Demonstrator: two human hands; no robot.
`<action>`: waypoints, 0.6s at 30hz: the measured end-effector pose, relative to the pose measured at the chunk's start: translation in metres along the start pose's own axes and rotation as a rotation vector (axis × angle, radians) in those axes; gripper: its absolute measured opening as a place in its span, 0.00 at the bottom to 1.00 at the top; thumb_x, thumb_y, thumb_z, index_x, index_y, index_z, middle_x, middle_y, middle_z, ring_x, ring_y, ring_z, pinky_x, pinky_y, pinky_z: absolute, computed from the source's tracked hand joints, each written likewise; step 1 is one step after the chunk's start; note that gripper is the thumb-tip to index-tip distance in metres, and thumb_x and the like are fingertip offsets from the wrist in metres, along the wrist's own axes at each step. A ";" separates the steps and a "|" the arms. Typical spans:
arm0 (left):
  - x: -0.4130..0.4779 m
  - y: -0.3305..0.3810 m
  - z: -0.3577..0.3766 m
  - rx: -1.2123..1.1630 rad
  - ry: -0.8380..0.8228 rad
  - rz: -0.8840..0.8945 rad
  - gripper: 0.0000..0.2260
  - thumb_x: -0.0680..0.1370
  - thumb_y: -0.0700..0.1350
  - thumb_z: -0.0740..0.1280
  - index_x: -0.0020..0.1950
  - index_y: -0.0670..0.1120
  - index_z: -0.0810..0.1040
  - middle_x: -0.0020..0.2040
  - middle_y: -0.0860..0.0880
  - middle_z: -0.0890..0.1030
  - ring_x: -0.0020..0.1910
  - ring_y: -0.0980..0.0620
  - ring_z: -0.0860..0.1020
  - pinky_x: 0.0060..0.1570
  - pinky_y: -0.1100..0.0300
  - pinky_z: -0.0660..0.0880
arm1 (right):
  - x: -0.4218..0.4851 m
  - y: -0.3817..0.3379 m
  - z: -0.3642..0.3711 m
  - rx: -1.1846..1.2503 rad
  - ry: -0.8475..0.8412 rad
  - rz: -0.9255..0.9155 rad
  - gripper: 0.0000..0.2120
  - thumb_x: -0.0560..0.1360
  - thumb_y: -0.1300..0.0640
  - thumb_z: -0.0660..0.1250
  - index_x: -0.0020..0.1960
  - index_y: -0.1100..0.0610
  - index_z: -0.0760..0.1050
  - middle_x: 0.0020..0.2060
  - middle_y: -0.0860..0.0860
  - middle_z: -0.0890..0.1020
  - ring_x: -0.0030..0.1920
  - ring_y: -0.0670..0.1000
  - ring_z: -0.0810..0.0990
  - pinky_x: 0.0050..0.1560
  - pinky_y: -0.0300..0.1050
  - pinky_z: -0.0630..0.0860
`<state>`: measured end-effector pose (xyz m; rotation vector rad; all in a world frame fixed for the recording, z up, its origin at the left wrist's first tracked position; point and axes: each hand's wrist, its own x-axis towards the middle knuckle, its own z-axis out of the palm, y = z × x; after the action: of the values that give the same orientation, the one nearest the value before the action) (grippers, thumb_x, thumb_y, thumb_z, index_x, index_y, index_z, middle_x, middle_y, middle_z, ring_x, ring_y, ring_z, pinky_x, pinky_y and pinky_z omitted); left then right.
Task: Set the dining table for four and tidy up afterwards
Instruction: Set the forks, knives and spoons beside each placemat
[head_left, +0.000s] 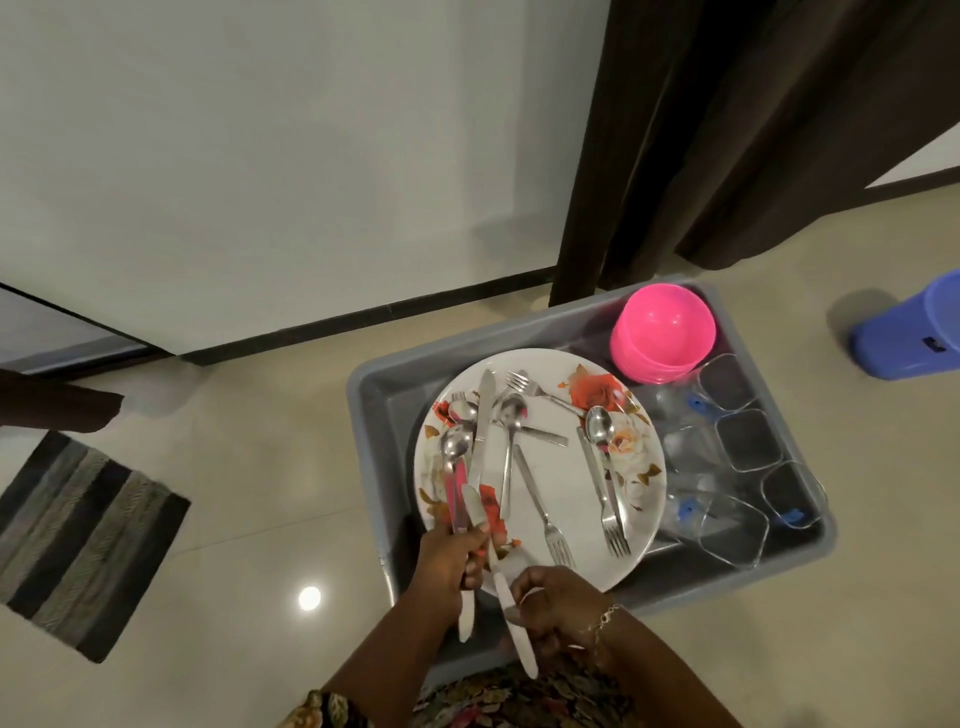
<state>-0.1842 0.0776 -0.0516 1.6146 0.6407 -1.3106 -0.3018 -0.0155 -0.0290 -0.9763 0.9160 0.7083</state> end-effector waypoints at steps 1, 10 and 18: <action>0.000 0.002 0.002 0.006 0.000 -0.001 0.04 0.77 0.35 0.64 0.51 0.36 0.74 0.30 0.45 0.75 0.18 0.58 0.63 0.17 0.67 0.60 | 0.001 -0.002 -0.003 -0.022 0.034 -0.001 0.04 0.75 0.63 0.65 0.43 0.58 0.72 0.29 0.50 0.80 0.25 0.44 0.78 0.26 0.36 0.73; 0.000 0.015 0.003 -0.088 0.052 0.068 0.08 0.79 0.43 0.63 0.49 0.38 0.77 0.29 0.46 0.79 0.32 0.47 0.79 0.28 0.59 0.76 | 0.029 0.001 -0.065 -0.755 1.029 -0.154 0.13 0.78 0.52 0.59 0.59 0.57 0.70 0.55 0.56 0.76 0.55 0.56 0.78 0.54 0.50 0.77; 0.002 0.021 -0.007 -0.243 0.138 0.035 0.10 0.82 0.44 0.58 0.43 0.42 0.72 0.24 0.49 0.69 0.19 0.56 0.65 0.19 0.65 0.67 | 0.055 -0.021 -0.038 -1.180 0.898 -0.463 0.29 0.59 0.59 0.77 0.60 0.57 0.75 0.56 0.57 0.77 0.54 0.60 0.78 0.50 0.53 0.77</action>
<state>-0.1627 0.0745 -0.0467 1.5171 0.8194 -1.0584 -0.2723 -0.0535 -0.0797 -2.5971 0.9237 0.3362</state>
